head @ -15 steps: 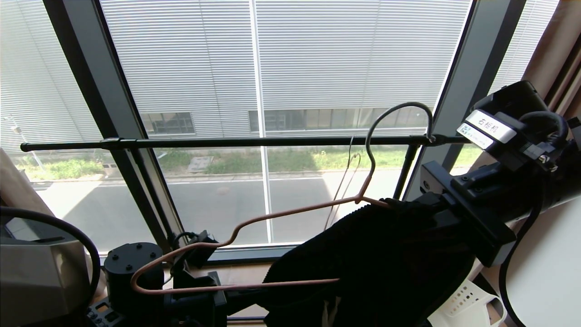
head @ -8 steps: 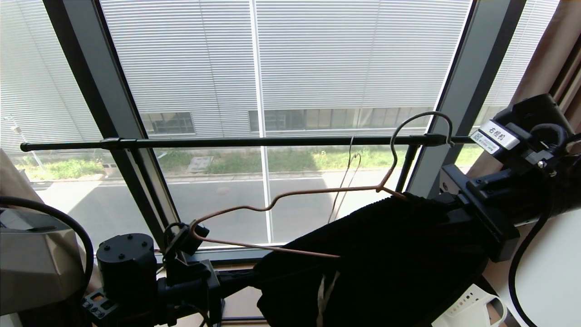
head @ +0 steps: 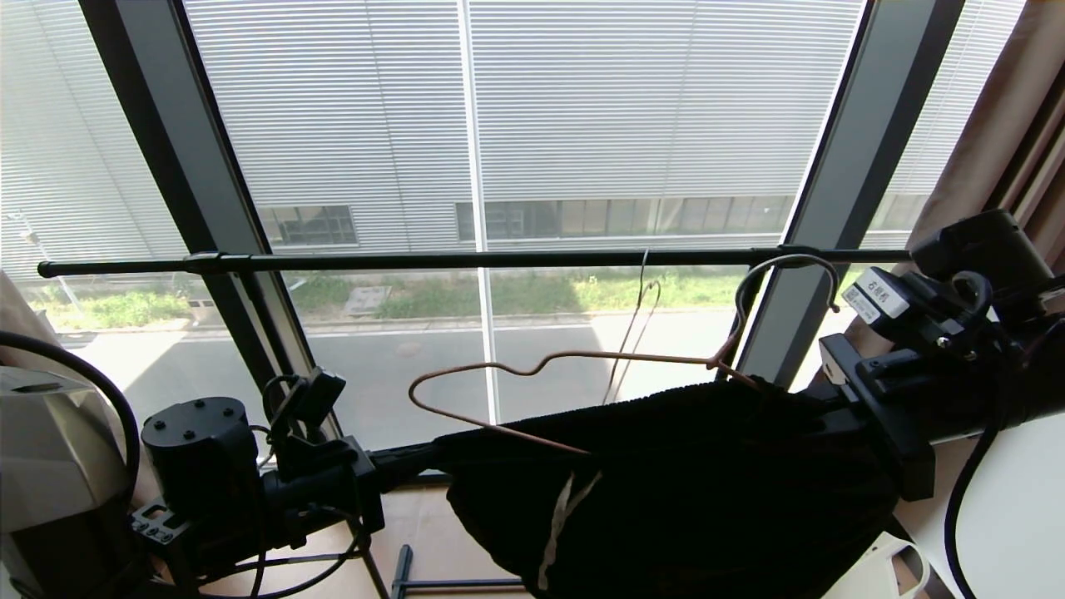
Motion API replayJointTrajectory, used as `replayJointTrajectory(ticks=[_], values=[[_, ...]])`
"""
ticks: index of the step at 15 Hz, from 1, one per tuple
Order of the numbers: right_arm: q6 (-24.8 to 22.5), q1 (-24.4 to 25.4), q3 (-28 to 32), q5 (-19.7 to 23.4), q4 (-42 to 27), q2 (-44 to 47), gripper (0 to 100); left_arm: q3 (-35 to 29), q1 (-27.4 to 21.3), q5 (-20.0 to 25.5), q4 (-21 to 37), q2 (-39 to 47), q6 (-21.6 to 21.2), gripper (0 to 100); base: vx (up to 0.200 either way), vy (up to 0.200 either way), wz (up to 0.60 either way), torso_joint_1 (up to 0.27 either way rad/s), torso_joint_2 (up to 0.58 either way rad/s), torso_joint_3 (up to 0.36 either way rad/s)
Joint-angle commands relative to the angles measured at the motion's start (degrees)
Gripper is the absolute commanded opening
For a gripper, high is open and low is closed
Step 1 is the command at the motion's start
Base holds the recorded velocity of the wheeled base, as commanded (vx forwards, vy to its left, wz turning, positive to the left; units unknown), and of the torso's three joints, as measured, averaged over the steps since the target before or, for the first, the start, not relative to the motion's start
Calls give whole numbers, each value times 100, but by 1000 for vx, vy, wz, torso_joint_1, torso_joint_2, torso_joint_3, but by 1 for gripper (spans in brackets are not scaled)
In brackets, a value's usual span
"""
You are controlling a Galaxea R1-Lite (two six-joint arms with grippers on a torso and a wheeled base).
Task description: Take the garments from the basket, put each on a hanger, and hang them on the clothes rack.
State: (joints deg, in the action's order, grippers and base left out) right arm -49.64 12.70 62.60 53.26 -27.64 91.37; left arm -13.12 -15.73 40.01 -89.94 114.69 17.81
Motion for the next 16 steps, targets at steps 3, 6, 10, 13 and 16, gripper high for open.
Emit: replayJointTrajectory(ticks=[3, 6, 10, 13, 16], values=[[-11, -5, -239, -624, -5, 30, 0, -95, 131, -11, -6, -8, 3, 0, 0, 0, 0, 0, 0, 0], [-98, 22, -424, -975, -5, 83, 0, -95, 131, -2, -6, -8, 3, 0, 0, 0, 0, 0, 0, 0], [-116, 110, -600, -1345, -14, 100, 0, -95, 131, -2, -6, -8, 3, 0, 0, 0, 0, 0, 0, 0], [-116, 145, -749, -1723, -5, 285, 0, -95, 131, -11, -6, -8, 3, 0, 0, 0, 0, 0, 0, 0], [-125, 145, -802, -1775, -5, 531, 0, -86, 131, -11, -6, -26, 3, 0, 0, 0, 0, 0, 0, 0]])
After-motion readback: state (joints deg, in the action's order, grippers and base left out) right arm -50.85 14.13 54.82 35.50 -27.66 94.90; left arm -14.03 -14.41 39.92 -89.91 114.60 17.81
